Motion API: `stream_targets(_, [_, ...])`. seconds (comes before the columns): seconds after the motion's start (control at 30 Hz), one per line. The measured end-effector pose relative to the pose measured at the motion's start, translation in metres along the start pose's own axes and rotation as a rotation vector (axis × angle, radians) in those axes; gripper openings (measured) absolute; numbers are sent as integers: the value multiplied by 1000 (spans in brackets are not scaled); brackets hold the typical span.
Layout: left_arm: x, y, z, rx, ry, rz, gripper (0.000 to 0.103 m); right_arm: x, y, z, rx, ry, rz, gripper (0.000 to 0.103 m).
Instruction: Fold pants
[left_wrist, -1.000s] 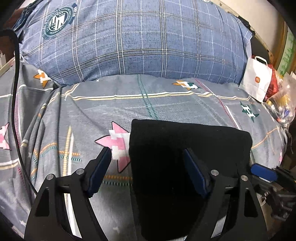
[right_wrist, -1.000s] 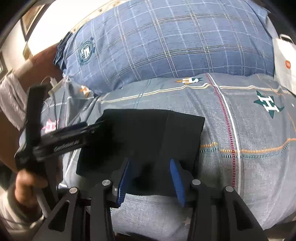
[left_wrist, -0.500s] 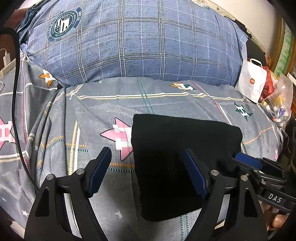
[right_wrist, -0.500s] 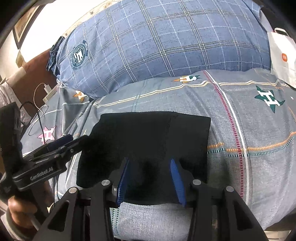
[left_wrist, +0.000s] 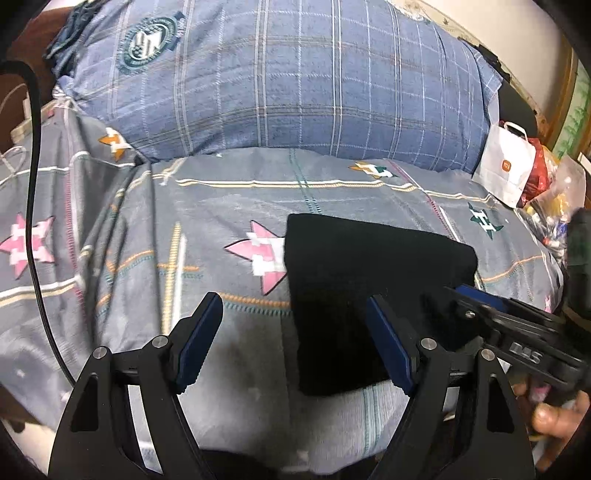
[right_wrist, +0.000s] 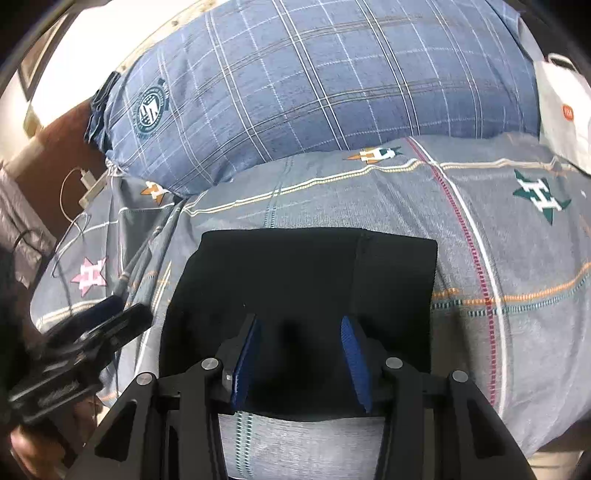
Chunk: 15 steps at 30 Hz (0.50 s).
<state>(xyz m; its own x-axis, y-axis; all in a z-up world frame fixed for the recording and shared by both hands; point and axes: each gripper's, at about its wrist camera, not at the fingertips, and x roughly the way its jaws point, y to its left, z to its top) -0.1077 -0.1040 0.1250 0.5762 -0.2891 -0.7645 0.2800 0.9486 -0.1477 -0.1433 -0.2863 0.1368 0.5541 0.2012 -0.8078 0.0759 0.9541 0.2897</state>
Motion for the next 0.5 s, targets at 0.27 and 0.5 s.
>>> stream_targets(0.27, [-55,4,-5,34,-26,18,81,9,8,-9,12,19,-25,44])
stream_targets(0.5, [-98,-12,-5,118,-77,-15,81,0,11,-4,41,-7,-2,45])
